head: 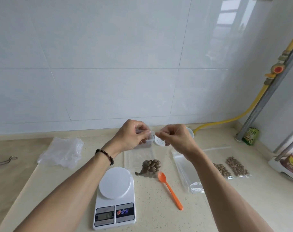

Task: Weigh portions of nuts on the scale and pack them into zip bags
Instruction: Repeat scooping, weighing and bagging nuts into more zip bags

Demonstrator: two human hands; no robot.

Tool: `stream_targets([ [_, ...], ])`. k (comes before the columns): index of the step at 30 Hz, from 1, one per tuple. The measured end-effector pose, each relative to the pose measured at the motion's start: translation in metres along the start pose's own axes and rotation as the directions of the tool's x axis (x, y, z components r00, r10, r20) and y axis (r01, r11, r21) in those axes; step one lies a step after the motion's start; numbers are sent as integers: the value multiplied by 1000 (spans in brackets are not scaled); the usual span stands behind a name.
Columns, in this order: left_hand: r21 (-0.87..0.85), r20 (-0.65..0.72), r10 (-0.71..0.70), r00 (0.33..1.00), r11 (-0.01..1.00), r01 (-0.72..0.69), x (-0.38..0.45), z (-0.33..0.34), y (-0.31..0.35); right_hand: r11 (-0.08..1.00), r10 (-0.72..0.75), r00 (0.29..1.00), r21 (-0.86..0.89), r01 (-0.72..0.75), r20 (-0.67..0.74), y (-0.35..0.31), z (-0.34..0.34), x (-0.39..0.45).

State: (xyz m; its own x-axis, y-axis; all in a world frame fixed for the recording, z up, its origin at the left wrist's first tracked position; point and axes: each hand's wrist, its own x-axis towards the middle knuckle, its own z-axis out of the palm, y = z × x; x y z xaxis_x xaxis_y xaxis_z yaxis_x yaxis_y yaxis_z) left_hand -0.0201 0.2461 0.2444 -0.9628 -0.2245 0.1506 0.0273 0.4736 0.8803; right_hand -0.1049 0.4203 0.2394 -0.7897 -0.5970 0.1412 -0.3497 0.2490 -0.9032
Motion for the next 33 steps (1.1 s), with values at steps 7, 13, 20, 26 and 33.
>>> stream_targets([
  [7, -62, 77, -47, 996, 997, 52, 10, -3, -6, 996, 30, 999, -78, -31, -17, 4, -7, 4],
  [13, 28, 95, 61, 994, 998, -64, 29, -4, -7, 999, 1, 994, -45, -6, -105, -8, 0, 17],
  [20, -115, 74, 39, 996, 993, -31, 42, -12, -13, 1000, 6, 997, -11, -7, -74, -3, 9, 32],
  [26, -175, 14, -51, 999, 983, 53, 53, -26, -34, 974, 104, 977, 217, -63, -185, 8, 11, 45],
  [33, -80, -42, 29, 999, 996, -32, 78, -17, -36, 928, 153, 978, 360, -94, -139, 15, 12, 58],
])
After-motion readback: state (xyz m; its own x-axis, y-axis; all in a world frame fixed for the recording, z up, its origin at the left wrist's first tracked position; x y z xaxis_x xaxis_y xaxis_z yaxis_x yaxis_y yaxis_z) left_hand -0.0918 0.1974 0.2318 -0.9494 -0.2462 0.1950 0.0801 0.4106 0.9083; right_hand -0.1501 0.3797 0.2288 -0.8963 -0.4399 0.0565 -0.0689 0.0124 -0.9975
